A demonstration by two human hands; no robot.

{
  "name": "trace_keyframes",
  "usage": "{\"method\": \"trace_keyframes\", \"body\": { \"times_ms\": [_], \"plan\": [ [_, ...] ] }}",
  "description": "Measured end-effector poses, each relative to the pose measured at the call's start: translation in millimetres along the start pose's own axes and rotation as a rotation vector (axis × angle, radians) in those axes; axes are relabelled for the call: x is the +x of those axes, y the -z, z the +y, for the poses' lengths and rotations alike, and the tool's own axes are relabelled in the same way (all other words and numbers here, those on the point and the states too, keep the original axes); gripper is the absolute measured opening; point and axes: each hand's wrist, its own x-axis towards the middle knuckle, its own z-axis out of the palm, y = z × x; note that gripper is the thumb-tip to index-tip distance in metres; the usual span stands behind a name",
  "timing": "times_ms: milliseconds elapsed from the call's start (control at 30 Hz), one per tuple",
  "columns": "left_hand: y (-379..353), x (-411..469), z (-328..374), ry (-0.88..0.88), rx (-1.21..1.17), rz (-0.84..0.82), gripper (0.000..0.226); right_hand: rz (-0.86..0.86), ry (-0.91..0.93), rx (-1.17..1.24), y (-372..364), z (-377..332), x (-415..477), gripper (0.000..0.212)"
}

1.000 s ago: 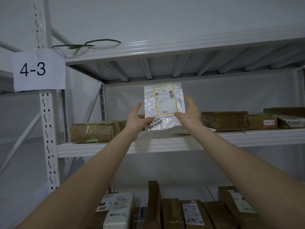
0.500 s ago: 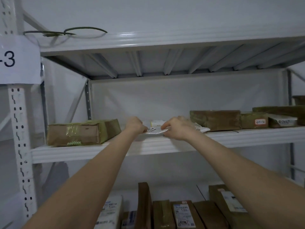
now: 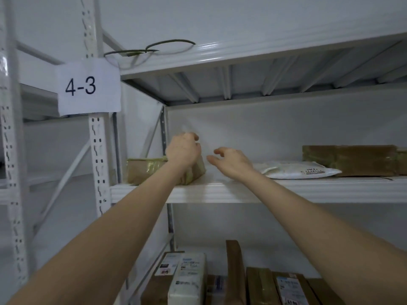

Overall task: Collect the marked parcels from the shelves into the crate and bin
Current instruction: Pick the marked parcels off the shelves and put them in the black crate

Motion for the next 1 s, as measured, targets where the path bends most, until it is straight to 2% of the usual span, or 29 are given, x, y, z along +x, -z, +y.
{"method": "trace_keyframes", "body": {
  "times_ms": [67, 133, 267, 400, 533, 633, 700, 767, 833, 867, 967, 1000],
  "plan": [
    [15, 2, -30, 0.050, 0.068, 0.000, 0.036, -0.079, 0.044, 0.147, -20, -25, 2, 0.064],
    [25, 4, -61, 0.122, 0.128, -0.015, 0.037, -0.144, 0.115, 0.131, -35, -45, 2, 0.065],
    [33, 4, -108, 0.275, 0.097, -0.082, 0.039, -0.135, 0.110, 0.101, -43, -60, 0, 0.045],
    [33, 2, -123, 0.426, -0.257, -0.151, 0.042, -0.052, 0.059, 0.165, -36, -60, -5, 0.033],
    [41, 2, -122, 0.597, -0.671, -0.226, 0.058, 0.047, -0.015, 0.275, -26, -59, -13, 0.015],
    [46, -8, -122, 0.588, -0.766, -0.299, 0.046, 0.072, -0.130, 0.464, -18, -55, -23, 0.016],
    [48, -20, -125, 0.581, -0.866, -0.306, 0.036, 0.085, -0.202, 0.495, -12, -53, -31, 0.016],
    [50, -32, -128, 0.561, -0.953, -0.319, 0.042, 0.050, -0.277, 0.564, -8, -52, -43, 0.014],
    [52, -47, -124, 0.533, -0.989, -0.341, 0.050, 0.000, -0.339, 0.652, -3, -49, -58, 0.030],
    [53, -56, -120, 0.530, -0.998, -0.346, 0.049, -0.030, -0.351, 0.676, 1, -47, -67, 0.032],
    [56, -86, -101, 0.543, -1.027, -0.366, 0.037, -0.075, -0.362, 0.732, 14, -43, -99, 0.036],
    [58, -97, -95, 0.547, -1.032, -0.377, 0.035, -0.066, -0.361, 0.718, 17, -38, -106, 0.046]
  ]
}}
